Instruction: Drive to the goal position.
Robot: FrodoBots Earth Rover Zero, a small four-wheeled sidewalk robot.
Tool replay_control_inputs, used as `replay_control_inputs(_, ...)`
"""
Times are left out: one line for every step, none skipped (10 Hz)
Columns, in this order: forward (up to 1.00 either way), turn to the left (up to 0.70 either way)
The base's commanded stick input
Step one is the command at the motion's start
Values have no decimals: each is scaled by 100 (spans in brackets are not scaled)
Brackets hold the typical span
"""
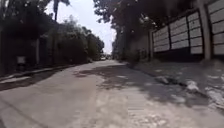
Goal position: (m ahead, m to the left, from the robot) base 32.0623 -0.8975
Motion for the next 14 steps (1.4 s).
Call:
replay_control_inputs(100, 0)
replay_control_inputs(100, 0)
replay_control_inputs(100, 0)
replay_control_inputs(100, 0)
replay_control_inputs(100, 0)
replay_control_inputs(100, 0)
replay_control_inputs(100, 0)
replay_control_inputs(100, 0)
replay_control_inputs(100, 0)
replay_control_inputs(100, 0)
replay_control_inputs(100, 0)
replay_control_inputs(100, -38)
replay_control_inputs(100, -40)
replay_control_inputs(100, -12)
